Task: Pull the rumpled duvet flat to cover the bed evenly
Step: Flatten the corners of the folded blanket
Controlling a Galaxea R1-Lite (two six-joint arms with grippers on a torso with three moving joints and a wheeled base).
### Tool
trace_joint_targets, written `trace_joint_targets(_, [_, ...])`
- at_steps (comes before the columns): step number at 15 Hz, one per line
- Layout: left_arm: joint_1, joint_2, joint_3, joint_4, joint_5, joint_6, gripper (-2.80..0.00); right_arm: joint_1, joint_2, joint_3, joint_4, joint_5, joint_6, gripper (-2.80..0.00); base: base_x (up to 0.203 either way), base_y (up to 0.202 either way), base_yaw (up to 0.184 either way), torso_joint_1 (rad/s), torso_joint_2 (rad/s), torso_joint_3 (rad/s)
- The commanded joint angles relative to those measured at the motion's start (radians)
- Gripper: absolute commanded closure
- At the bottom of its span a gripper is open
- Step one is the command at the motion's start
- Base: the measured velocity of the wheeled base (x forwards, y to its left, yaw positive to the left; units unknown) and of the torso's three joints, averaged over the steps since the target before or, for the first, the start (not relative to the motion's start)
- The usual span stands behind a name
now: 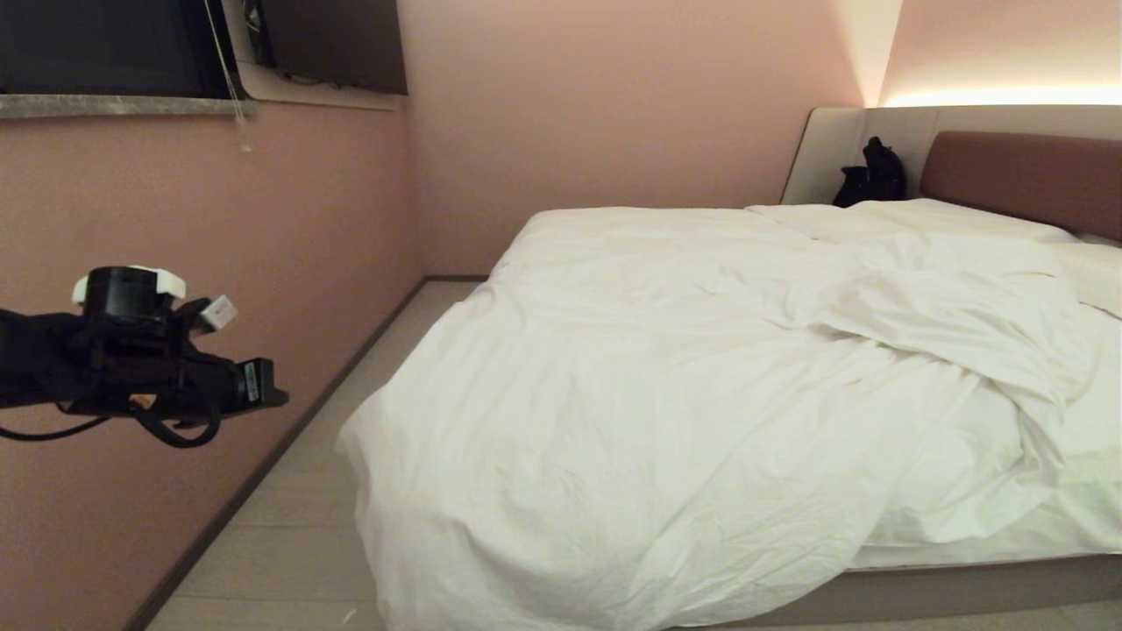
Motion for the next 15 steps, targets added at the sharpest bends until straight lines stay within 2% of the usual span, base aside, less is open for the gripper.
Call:
trace_joint_targets(1, [-0.007,0.076,-0.018,-0.087,-0.216,0.206,0.0,0.0,0.001,-0.001,0.0,0.001,-0.002,0.0,0.0,0.0,0.0,0.0,0.0,0.0])
trace_joint_targets(2, [-0.013,0.098,-0.019,-0.136,-0.26,0.255,0.0,0.0,0.001,0.0,0.0,0.0,-0.001,0.0,0.0,0.0,0.0,0.0,0.0,0.0])
trace_joint_targets(3, [-0.033,0.126,-0.032,-0.165,-0.269,0.269,0.0,0.0,0.001,-0.001,0.001,0.001,-0.001,0.0,0.0,0.0,0.0,0.0,0.0,0.0])
trace_joint_targets(5, [-0.107,0.197,-0.089,-0.197,-0.271,0.267,0.0,0.0,0.001,0.0,0.0,0.001,-0.001,0.0,0.0,0.0,0.0,0.0,0.0,0.0])
trace_joint_targets(7, [-0.164,0.249,-0.141,-0.205,-0.256,0.236,0.0,0.0,0.001,0.0,0.001,0.001,-0.001,0.0,0.0,0.0,0.0,0.0,0.0,0.0])
trace_joint_targets(11, [-0.291,0.368,-0.259,-0.207,-0.095,0.19,0.0,0.0,0.001,-0.001,0.0,0.001,-0.001,0.0,0.0,0.0,0.0,0.0,0.0,0.0])
trace_joint_targets(15, [-0.32,0.444,-0.338,-0.207,0.01,0.178,0.0,0.0,0.001,-0.001,0.001,0.001,-0.002,0.0,0.0,0.0,0.0,0.0,0.0,0.0])
